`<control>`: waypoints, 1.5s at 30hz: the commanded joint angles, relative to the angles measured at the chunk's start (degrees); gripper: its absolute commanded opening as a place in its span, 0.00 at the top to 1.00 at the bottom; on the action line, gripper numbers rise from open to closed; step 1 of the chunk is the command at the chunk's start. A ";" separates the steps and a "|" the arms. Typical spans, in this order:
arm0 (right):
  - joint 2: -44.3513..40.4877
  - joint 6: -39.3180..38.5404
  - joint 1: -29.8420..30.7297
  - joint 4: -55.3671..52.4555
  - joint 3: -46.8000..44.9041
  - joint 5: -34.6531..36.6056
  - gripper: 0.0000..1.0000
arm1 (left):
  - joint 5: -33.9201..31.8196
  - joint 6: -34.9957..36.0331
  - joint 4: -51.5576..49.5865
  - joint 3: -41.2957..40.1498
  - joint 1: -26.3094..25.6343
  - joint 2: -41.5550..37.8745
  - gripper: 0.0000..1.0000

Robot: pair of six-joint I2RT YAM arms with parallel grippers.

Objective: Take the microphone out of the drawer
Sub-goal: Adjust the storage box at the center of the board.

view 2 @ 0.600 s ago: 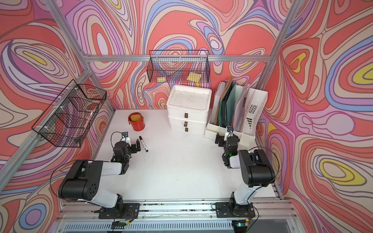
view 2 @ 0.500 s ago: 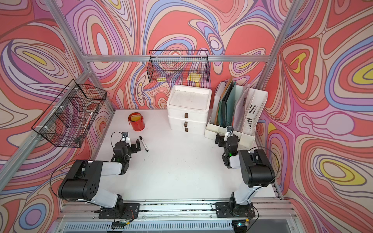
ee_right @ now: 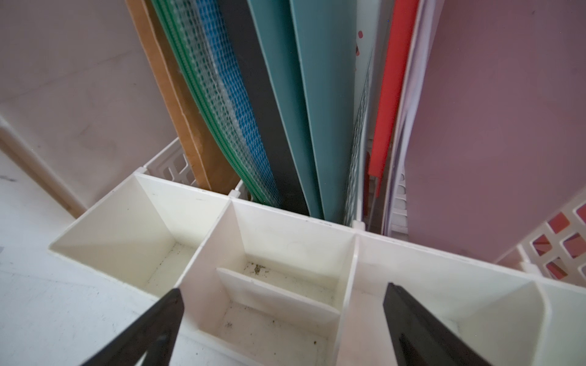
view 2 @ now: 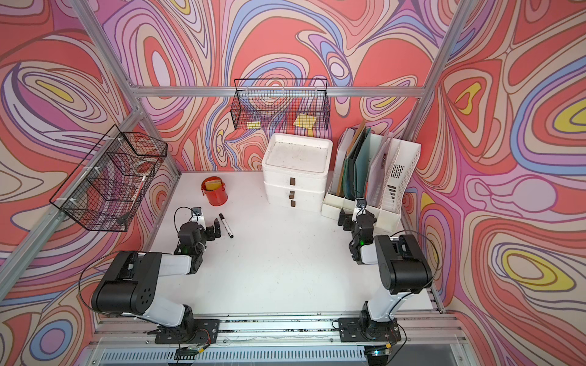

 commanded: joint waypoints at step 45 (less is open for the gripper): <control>-8.43 31.68 11.09 -98.70 67.06 -1.78 0.30 | 7.14 -26.21 -67.28 23.18 -2.52 -25.68 0.01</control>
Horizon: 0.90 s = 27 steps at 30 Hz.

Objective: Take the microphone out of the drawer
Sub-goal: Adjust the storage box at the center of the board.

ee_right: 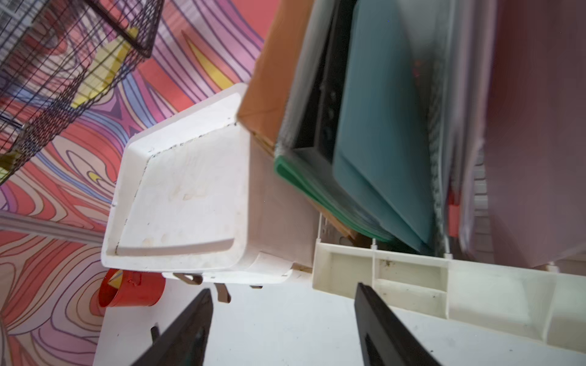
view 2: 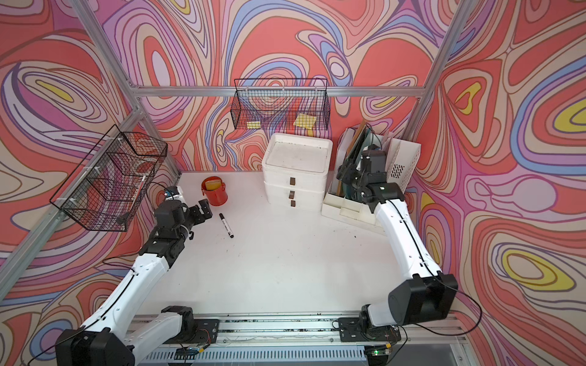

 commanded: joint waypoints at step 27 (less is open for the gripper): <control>37.11 -8.64 5.31 -16.38 41.06 11.24 0.51 | 13.75 -4.04 -6.37 -0.17 -0.23 5.57 0.01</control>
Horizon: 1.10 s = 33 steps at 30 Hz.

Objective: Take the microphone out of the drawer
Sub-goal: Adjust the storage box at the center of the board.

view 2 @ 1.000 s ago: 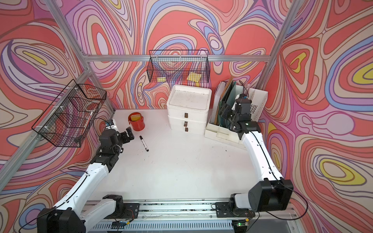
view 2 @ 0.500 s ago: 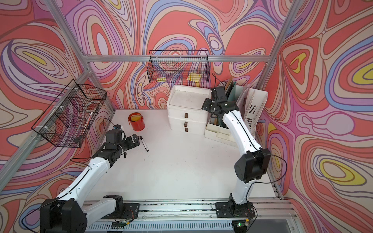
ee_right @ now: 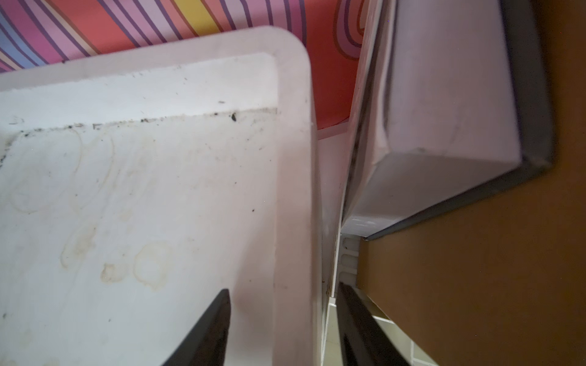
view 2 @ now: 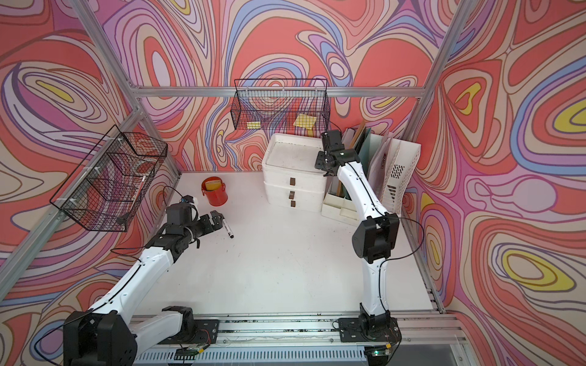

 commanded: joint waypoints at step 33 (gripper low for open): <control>-15.88 -7.31 0.14 -1.96 -15.77 -27.72 0.96 | 7.80 -0.05 -22.10 19.13 -0.19 1.18 0.01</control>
